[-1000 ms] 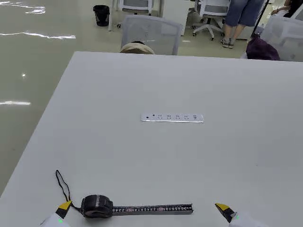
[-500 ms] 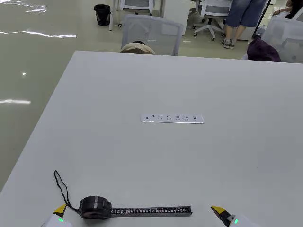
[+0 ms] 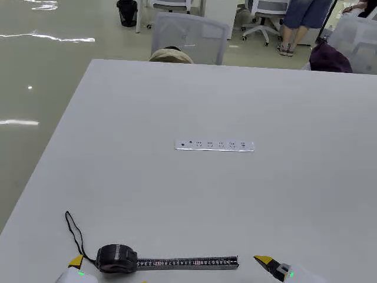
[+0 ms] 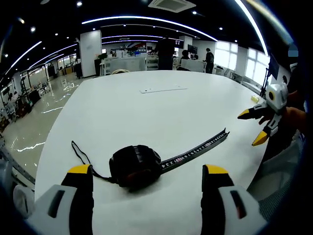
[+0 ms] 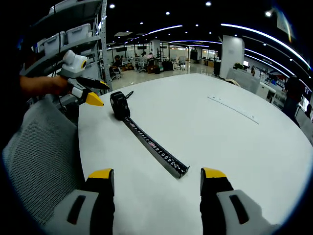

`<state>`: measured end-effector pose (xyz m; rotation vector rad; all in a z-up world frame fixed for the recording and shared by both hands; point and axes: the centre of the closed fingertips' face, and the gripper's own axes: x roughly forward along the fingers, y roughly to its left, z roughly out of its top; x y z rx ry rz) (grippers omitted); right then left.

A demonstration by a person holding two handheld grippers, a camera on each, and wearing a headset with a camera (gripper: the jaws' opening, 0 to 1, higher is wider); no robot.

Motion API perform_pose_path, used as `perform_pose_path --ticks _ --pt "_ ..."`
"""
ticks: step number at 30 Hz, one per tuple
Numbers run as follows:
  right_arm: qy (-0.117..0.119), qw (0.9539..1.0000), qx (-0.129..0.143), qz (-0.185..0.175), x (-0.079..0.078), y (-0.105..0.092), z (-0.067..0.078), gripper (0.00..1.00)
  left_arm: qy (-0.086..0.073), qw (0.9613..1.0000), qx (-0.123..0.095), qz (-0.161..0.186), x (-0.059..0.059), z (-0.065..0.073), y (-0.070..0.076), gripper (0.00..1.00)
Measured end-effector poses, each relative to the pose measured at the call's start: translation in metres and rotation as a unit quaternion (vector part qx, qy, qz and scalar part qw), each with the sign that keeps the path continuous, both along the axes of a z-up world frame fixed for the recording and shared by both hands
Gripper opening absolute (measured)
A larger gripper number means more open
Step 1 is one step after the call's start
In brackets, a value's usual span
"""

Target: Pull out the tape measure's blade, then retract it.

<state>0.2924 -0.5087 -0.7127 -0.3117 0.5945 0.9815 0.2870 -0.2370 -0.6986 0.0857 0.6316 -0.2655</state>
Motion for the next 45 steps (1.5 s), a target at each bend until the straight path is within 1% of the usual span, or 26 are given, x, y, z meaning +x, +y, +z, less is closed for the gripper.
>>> perform_pose_path --ticks 2,7,9,11,14,17,18,20,23,25,26,34,37,40,45 --pt "-0.007 0.9998 -0.006 0.017 0.002 -0.001 -0.002 0.69 -0.002 1.0000 0.003 0.004 0.002 0.000 0.000 0.90" --pt "-0.004 0.9993 -0.014 0.035 0.007 -0.003 -0.006 0.66 0.000 0.9999 -0.002 0.015 0.005 -0.003 0.001 0.85" --pt "-0.004 0.9990 -0.016 0.042 0.010 -0.004 -0.008 0.64 -0.001 0.9998 -0.001 0.018 0.008 -0.005 0.003 0.85" --pt "-0.004 0.9985 -0.019 0.051 0.012 -0.005 -0.010 0.62 0.002 0.9997 -0.005 0.024 0.009 -0.006 0.004 0.84" --pt "-0.006 0.9974 -0.023 0.068 0.014 -0.005 -0.013 0.61 0.003 0.9994 -0.002 0.033 0.011 -0.008 0.007 0.84" --pt "-0.007 0.9962 -0.025 0.083 0.016 -0.004 -0.013 0.59 0.004 0.9988 -0.008 0.047 0.012 -0.010 0.009 0.84" --pt "-0.008 0.9959 -0.027 0.086 0.017 -0.004 -0.014 0.59 0.007 0.9987 -0.011 0.050 0.012 -0.012 0.010 0.84" --pt "-0.010 0.9948 -0.031 0.097 0.019 -0.005 -0.016 0.56 0.012 0.9981 -0.017 0.057 0.012 -0.016 0.010 0.84" --pt "-0.010 0.9930 -0.036 0.112 0.022 -0.006 -0.019 0.55 0.018 0.9974 -0.022 0.066 0.012 -0.018 0.009 0.83" --pt "-0.013 0.9915 -0.040 0.123 0.023 -0.006 -0.020 0.53 0.021 0.9971 -0.026 0.069 0.013 -0.019 0.009 0.83" --pt "-0.012 0.9907 -0.042 0.129 0.023 -0.006 -0.021 0.52 0.024 0.9968 -0.029 0.070 0.014 -0.021 0.008 0.83" --pt "-0.014 0.9858 -0.048 0.160 0.029 -0.007 -0.030 0.47 0.032 0.9935 -0.043 0.100 0.018 -0.024 0.013 0.81" --pt "-0.018 0.9837 -0.051 0.171 0.033 -0.006 -0.032 0.43 0.034 0.9931 -0.043 0.104 0.020 -0.026 0.014 0.81" --pt "-0.017 0.9822 -0.050 0.180 0.038 -0.005 -0.034 0.40 0.037 0.9927 -0.043 0.106 0.021 -0.029 0.014 0.80" --pt "-0.014 0.9773 -0.052 0.205 0.042 -0.002 -0.037 0.36 0.038 0.9925 -0.040 0.108 0.022 -0.030 0.014 0.79"
